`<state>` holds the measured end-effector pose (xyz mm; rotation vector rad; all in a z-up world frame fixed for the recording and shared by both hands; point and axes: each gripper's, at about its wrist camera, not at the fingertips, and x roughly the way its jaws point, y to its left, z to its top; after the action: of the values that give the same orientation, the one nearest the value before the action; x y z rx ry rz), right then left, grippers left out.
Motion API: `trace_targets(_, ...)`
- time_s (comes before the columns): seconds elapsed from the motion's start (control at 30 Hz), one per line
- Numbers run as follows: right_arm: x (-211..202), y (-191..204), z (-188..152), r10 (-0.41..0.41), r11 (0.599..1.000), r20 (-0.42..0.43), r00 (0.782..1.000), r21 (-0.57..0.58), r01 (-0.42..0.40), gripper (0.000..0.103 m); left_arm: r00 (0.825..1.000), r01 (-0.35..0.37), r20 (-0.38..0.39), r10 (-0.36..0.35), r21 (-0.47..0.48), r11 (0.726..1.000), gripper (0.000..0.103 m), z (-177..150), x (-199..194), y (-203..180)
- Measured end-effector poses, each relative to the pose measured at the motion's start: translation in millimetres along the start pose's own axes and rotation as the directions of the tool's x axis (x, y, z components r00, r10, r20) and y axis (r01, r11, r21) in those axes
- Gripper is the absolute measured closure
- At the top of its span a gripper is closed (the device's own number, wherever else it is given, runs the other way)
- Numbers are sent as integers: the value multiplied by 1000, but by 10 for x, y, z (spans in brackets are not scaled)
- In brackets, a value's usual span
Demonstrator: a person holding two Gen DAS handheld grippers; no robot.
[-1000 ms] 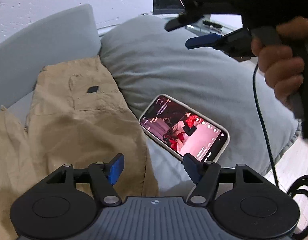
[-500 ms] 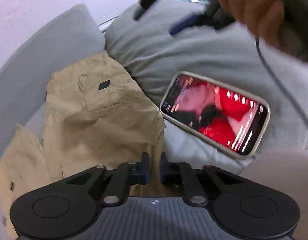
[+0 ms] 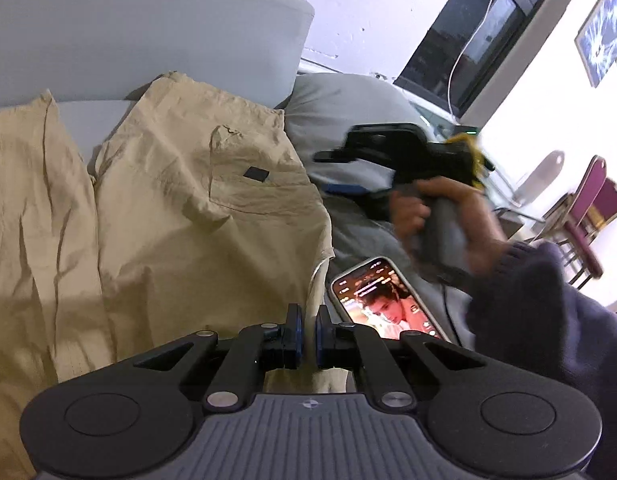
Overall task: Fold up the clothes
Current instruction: 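Grasp the khaki trousers with both grippers and fold one leg onto the other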
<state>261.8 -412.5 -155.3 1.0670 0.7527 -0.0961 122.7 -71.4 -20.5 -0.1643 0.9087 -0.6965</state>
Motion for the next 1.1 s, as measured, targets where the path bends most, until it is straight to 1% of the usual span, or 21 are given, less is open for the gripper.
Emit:
trace_targets(0.03, 108, -2, 42, 7, 1000, -6, 1000, 19, -7, 59, 1000, 15, 2, -15, -14, 1000, 98, 6, -19, 31)
trace_targets(0.13, 414, 9, 155, 43, 996, -24, 999, 81, -41, 59, 998, 56, 6, -55, -65, 996, 98, 18, -40, 151)
trace_targets(0.2, 617, 40, 192, 19, 996, -28, 999, 88, -16, 60, 997, 80, 7, -79, -102, 992, 98, 24, -40, 241)
trace_targets(0.23, 719, 63, 205, 1, 997, -33, 999, 74, 1, 66, 996, 92, 8, -91, -121, 988, 98, 27, -40, 286)
trace_targets(0.3, 870, 120, 214, -26, 998, -25, 999, 49, 27, 82, 995, 102, 2, -102, -130, 986, 98, 16, -31, 329)
trace_targets(0.33, 903, 163, 215, -43, 999, -8, 999, 31, 43, 97, 994, 108, 1, -108, -125, 986, 98, 6, -25, 338)
trace_targets(0.37, 917, 239, 215, -60, 998, 16, 998, -2, 60, 98, 993, 121, 2, -122, -125, 985, 98, -1, -14, 348)
trace_targets(0.43, 872, 516, 203, -87, 990, 85, 993, -106, 96, 100, 988, 151, 2, -152, -128, 980, 98, -15, 11, 370)
trace_targets(0.5, 806, 888, 168, -108, 963, 157, 982, -227, 143, 100, 982, 185, 10, -186, -168, 968, 99, -29, -6, 421)
trace_targets(0.57, 753, 1306, 87, -132, 918, 215, 968, -342, 201, 100, 977, 214, 51, -208, -194, 958, 100, -17, -132, 501)
trace_targets(0.6, 735, 1530, 24, -142, 889, 243, 960, -396, 232, 100, 973, 227, 83, -215, -206, 952, 100, -9, -239, 561)
trace_targets(0.67, 717, 2018, -169, -144, 813, 302, 942, -507, 286, 100, 965, 247, 152, -215, -238, 939, 100, -13, -504, 732)
trace_targets(0.7, 717, 2254, -286, -130, 776, 322, 938, -556, 299, 100, 960, 252, 187, -208, -258, 933, 100, -27, -654, 835)
trace_targets(0.73, 734, 2457, -396, -110, 749, 331, 937, -593, 297, 100, 955, 253, 223, -194, -282, 926, 100, -55, -819, 961)
trace_targets(0.8, 821, 2858, -648, -68, 697, 331, 941, -659, 282, 100, 948, 241, 282, -147, -334, 911, 100, -139, -1130, 1224)
trace_targets(0.87, 1019, 3242, -1053, -32, 629, 302, 953, -734, 254, 100, 946, 199, 317, -72, -389, 899, 100, -294, -1429, 1473)
trace_targets(0.93, 1269, 3545, -1521, -5, 553, 256, 967, -805, 216, 100, 947, 161, 321, -10, -449, 879, 100, -474, -1621, 1677)
trace_targets(1.0, 1537, 3796, -1997, 9, 476, 198, 980, -863, 170, 100, 954, 110, 296, 52, -507, 855, 101, -678, -1753, 1854)
trace_targets(1.03, 1693, 3855, -2246, 5, 443, 157, 988, -886, 139, 100, 959, 92, 276, 70, -533, 841, 101, -780, -1768, 1920)
trace_targets(1.1, 2055, 3900, -2714, -40, 399, 59, 997, -914, 70, 100, 967, 63, 235, 94, -584, 809, 102, -966, -1771, 2045)
